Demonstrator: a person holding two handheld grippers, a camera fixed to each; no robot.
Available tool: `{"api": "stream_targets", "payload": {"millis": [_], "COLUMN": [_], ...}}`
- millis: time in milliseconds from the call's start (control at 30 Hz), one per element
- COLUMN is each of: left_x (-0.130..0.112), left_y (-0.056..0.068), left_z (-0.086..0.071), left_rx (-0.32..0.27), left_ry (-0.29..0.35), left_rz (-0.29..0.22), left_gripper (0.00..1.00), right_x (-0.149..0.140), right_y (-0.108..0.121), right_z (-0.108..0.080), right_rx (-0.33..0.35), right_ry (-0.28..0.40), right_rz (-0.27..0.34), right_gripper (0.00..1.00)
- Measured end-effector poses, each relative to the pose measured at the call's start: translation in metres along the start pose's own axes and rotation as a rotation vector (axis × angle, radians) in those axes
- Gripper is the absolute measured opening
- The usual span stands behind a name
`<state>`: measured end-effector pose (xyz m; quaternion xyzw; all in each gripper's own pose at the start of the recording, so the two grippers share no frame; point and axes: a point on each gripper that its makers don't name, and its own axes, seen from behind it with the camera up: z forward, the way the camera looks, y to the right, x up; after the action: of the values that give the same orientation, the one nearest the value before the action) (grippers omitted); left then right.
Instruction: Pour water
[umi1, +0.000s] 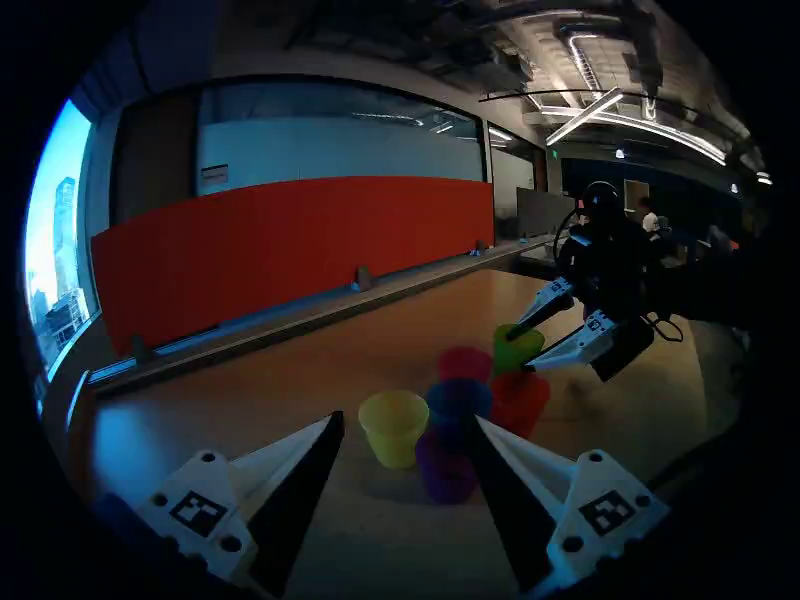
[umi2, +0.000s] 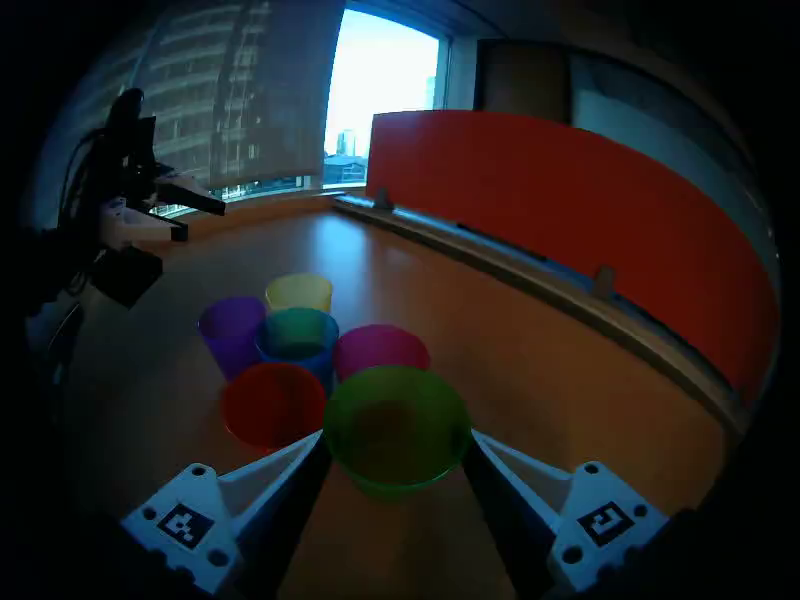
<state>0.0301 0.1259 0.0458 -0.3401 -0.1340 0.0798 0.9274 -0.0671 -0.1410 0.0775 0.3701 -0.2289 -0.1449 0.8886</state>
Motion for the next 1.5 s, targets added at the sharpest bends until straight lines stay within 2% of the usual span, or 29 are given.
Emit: {"api": "stream_targets", "payload": {"millis": [600,800,1500], "left_x": [0.006,0.008,0.012], "left_y": [0.006,0.005,0.005], "left_z": [0.002,0.002,0.0], "left_rx": [-0.009,-0.006,0.004], "left_ry": [0.002,0.006,0.016], "left_rz": [0.009,0.006,0.017], "left_gripper": [0.86,0.86,0.86], "right_x": [0.033,0.046,0.088], "right_y": [0.0,-0.001,-0.019], "right_z": [-0.021,-0.028,-0.051], "right_rx": [-0.025,-0.029,-0.032], "right_ry": [0.114,0.146,0.243], "right_rz": [0.002,-0.005,-0.058], "right_gripper": [0.91,0.91,0.91]}}
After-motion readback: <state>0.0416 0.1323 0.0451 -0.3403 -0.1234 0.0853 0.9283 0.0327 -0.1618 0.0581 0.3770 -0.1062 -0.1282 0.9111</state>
